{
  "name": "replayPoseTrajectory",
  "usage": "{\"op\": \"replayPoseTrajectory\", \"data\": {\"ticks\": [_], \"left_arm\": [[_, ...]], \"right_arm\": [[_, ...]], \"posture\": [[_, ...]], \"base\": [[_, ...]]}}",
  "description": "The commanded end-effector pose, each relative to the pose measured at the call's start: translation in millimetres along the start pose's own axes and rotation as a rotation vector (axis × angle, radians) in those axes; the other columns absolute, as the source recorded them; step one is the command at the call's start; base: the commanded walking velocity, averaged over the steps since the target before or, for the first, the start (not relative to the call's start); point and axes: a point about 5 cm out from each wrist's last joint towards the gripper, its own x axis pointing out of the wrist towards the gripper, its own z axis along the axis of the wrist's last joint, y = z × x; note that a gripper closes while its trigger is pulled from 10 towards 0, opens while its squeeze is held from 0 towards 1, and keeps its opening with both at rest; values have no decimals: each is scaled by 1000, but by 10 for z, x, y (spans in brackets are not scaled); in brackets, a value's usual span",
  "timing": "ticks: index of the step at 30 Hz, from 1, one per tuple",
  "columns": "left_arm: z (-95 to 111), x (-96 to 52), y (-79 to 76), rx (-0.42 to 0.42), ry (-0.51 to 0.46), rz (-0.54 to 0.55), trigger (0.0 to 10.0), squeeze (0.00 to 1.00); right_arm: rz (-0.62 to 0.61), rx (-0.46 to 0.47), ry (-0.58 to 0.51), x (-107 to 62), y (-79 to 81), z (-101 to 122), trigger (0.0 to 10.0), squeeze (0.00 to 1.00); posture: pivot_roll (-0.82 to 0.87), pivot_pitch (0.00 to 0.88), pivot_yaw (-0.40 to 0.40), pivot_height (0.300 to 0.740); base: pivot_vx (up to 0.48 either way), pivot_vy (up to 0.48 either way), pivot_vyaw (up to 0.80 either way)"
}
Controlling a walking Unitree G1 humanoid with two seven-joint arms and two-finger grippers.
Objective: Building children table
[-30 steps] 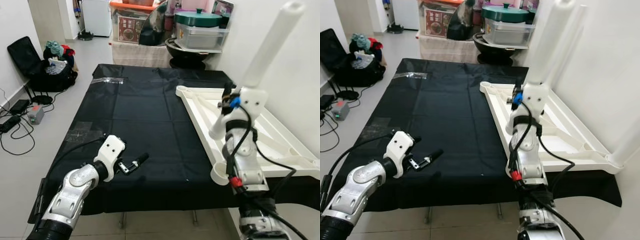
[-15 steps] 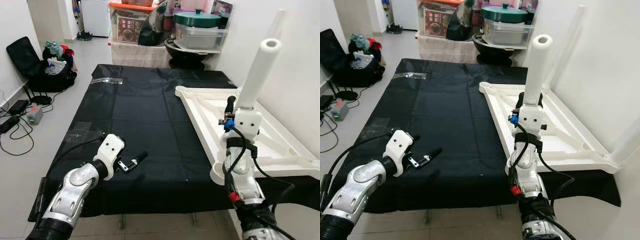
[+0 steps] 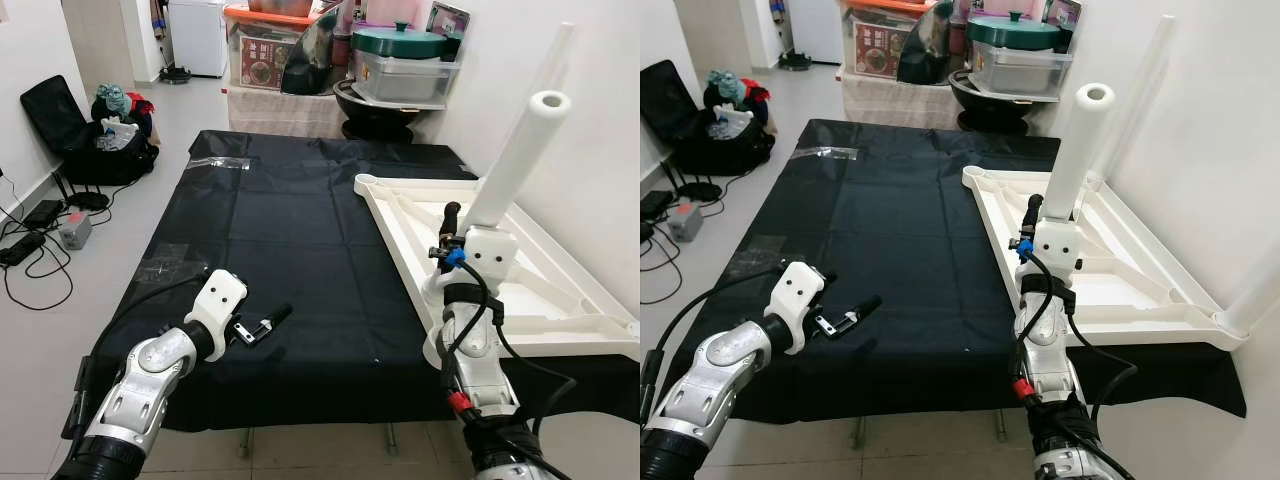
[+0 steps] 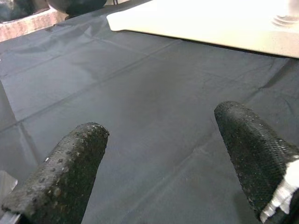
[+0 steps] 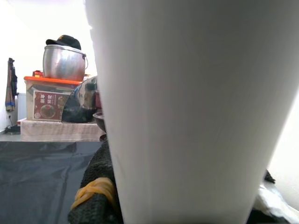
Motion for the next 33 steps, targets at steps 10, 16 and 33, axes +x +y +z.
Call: {"op": "replayPoseTrajectory", "data": {"ticks": [10, 16, 33], "left_arm": [[-38, -9, -2, 12, 15, -1, 10000, 529], [-47, -13, 7, 9, 20, 0, 10000, 529], [-65, -7, 5, -1, 30, -18, 10000, 525]], "right_arm": [[63, 214, 450, -248, 9, -570, 0, 0], [51, 371, 664, -481, -63, -790, 0, 0], [626, 581, 677, -1126, -50, -559, 0, 0]], "posture": [[109, 0, -101, 740], [101, 0, -94, 740], [77, 0, -67, 740]], "base": [[0, 0, 0], [0, 0, 0], [0, 0, 0]]}}
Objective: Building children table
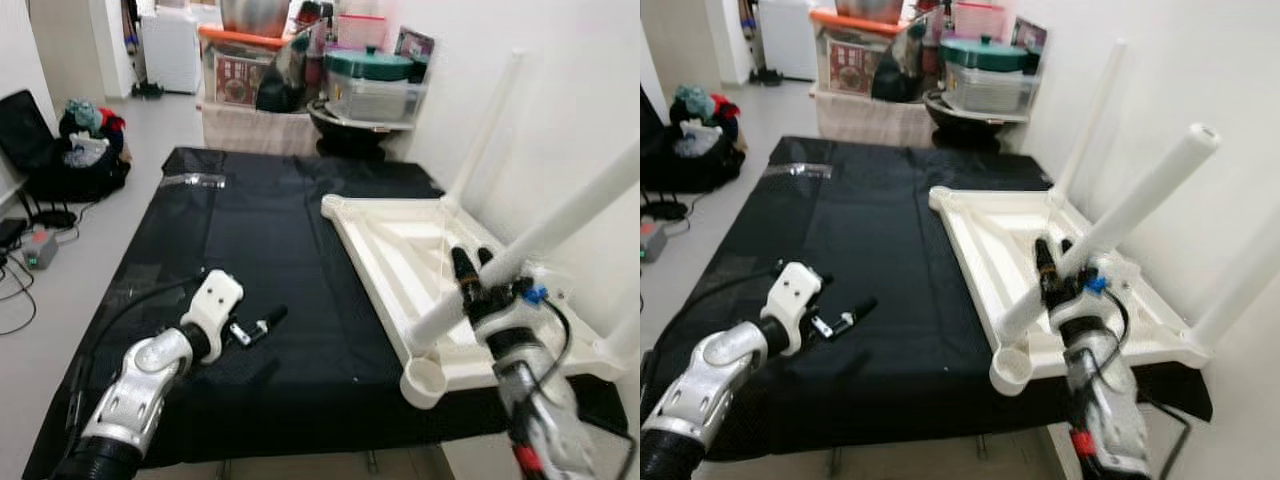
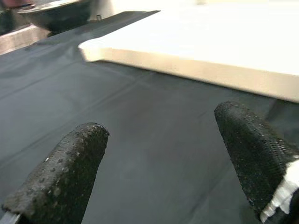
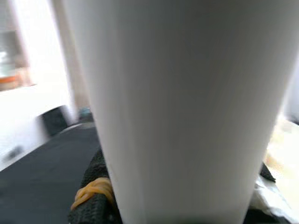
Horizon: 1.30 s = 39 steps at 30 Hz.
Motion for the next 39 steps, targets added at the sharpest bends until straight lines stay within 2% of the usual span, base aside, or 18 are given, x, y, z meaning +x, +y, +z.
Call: {"op": "replayPoseTrajectory", "data": {"ticks": [1, 4, 5, 7, 8, 9, 11, 13, 14, 15, 22, 25, 27, 29, 32, 35, 39], "left_arm": [[-6, 21, -35, -1, 3, -19, 10000, 529], [-6, 21, -35, -1, 3, -19, 10000, 529], [-6, 16, -28, -6, 3, -19, 10000, 529], [-6, 16, -28, -6, 3, -19, 10000, 529], [-8, 12, -25, -9, 4, -18, 10000, 529], [-10, 10, -23, -11, 4, -16, 10000, 525], [3, 20, -22, -27, -4, -10, 10000, 522], [3, 20, -22, -27, -4, -10, 10000, 522], [11, 30, -18, -30, -5, -5, 10000, 467], [15, 39, -14, -34, -6, 0, 10000, 471], [18, 53, -9, -32, -5, 11, 10000, 482], [18, 53, -9, -32, -5, 11, 10000, 482], [24, 79, 0, -30, -5, 33, 10000, 506], [24, 79, 0, -30, -5, 33, 10000, 506], [23, 98, -7, -35, -3, 44, 10000, 506], [23, 98, -7, -35, -3, 44, 10000, 506], [17, 103, -20, -42, -2, 47, 10000, 506]], "right_arm": [[181, 247, 351, -274, 305, -658, 0, 0], [181, 247, 351, -274, 305, -658, 0, 0], [335, 328, 354, -373, 403, -592, 0, 0], [335, 328, 354, -373, 403, -592, 0, 0], [374, 350, 359, -403, 412, -575, 0, 0], [360, 362, 357, -398, 364, -572, 0, 0], [302, 342, 361, -365, 260, -591, 0, 0], [302, 342, 361, -365, 260, -591, 0, 0], [270, 332, 362, -348, 218, -589, 0, 0], [247, 321, 354, -321, 196, -572, 0, 0], [204, 316, 328, -235, 190, -524, 0, 0], [204, 316, 328, -235, 190, -524, 0, 0], [270, 286, 319, -205, 282, -478, 0, 0], [270, 286, 319, -205, 282, -478, 0, 0], [316, 218, 331, -182, 318, -442, 0, 0], [316, 218, 331, -182, 318, -442, 0, 0], [356, 139, 338, -144, 366, -435, 0, 0]], "posture": [[76, 0, -67, 740], [76, 0, -67, 740], [85, 0, -68, 740], [85, 0, -68, 740], [85, 0, -68, 740], [85, 0, -68, 740], [87, 0, -69, 740], [87, 0, -69, 740], [85, 0, -67, 740], [85, 0, -67, 740], [83, 0, -67, 740], [83, 0, -67, 740], [79, 0, -76, 740], [79, 0, -76, 740], [80, 0, -82, 740], [80, 0, -82, 740], [81, 0, -85, 740]], "base": [[0, 0, 0], [0, 0, 0], [0, 0, 0], [0, 0, 0], [0, 0, 0], [0, 0, 0], [0, 0, 0], [0, 0, 0], [0, 0, 0], [0, 0, 0], [0, 0, 0], [0, 0, 0], [0, -480, 0], [0, -480, 0], [0, -480, 800], [0, -480, 800], [0, -480, 800]]}}
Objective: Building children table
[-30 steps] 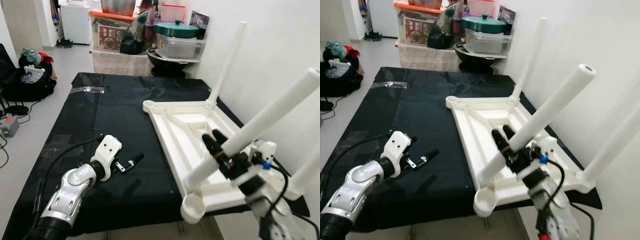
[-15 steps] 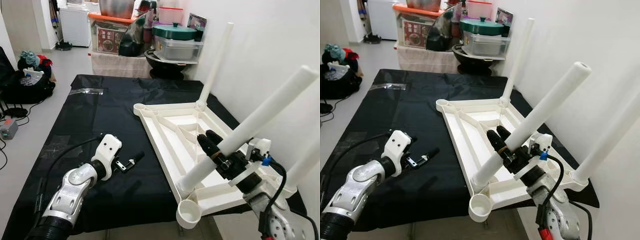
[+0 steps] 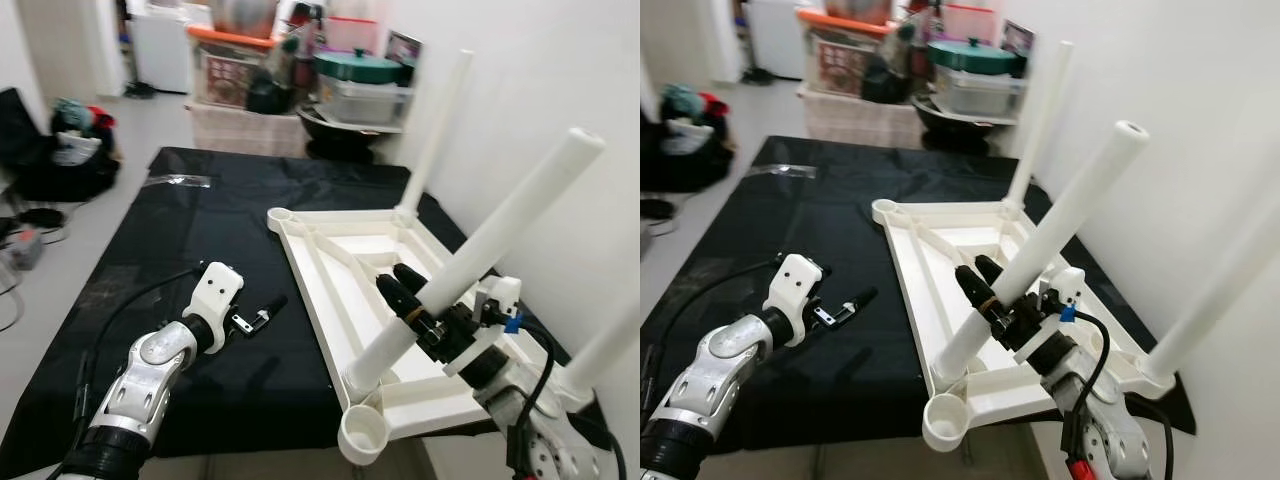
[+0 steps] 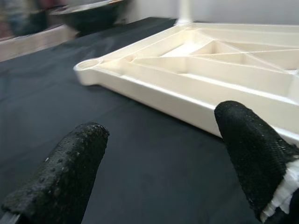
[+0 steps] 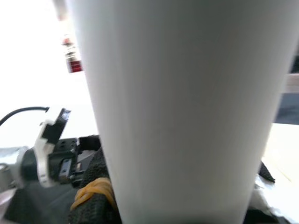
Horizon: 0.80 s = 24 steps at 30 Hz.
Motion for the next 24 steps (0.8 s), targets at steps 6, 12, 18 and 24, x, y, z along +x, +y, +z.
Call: {"op": "replayPoseTrajectory", "data": {"ticks": [6, 12, 18, 24], "left_arm": [[-37, 23, -33, -6, 19, -6, 10000, 502], [-40, 31, -34, -11, 20, -6, 10000, 498], [-41, 33, -35, -13, 21, -6, 10000, 498], [-49, 42, -47, -23, 21, -7, 10000, 482]], "right_arm": [[14, 89, 213, -56, 83, -477, 0, 0], [42, 79, 227, -91, 102, -477, 0, 0], [49, 72, 232, -93, 104, -479, 0, 0], [116, 70, 252, -88, 175, -502, 0, 0]], "posture": [[79, 0, -81, 740], [75, 0, -79, 740], [75, 0, -80, 740], [76, 0, -83, 740]], "base": [[0, -480, 800], [0, -480, 800], [0, -480, 800], [0, -480, 800]]}}
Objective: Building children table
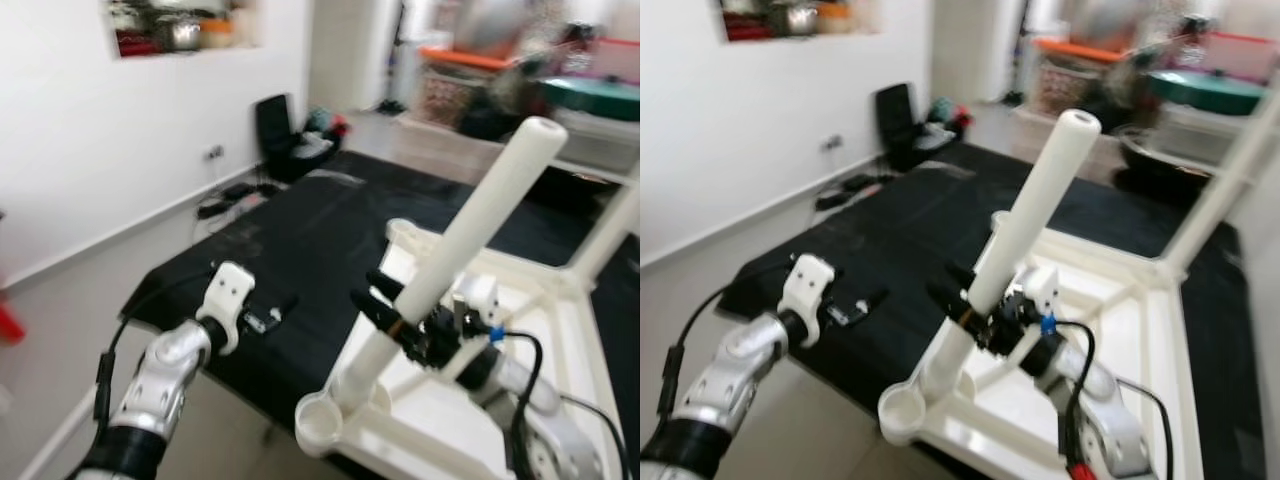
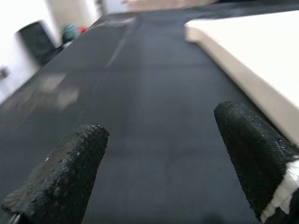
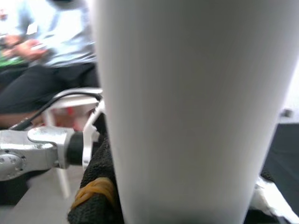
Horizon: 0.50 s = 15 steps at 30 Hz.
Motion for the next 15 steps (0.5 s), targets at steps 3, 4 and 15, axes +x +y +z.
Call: {"op": "replayPoseTrajectory", "data": {"ticks": [3, 4, 15], "left_arm": [[-25, 16, -29, -15, 11, -8, 10000, 259], [-25, 16, -29, -15, 11, -8, 10000, 259], [-34, 34, -30, -33, 12, 0, 10000, 16]], "right_arm": [[-58, 192, 228, -186, 29, -561, 0, 0], [-58, 192, 228, -186, 29, -561, 0, 0], [-90, 214, 210, -209, -21, -525, 0, 0]], "posture": [[75, 0, -83, 740], [75, 0, -83, 740], [64, 0, -83, 740]], "base": [[0, 0, 800], [0, 0, 800], [0, 0, 0]]}}
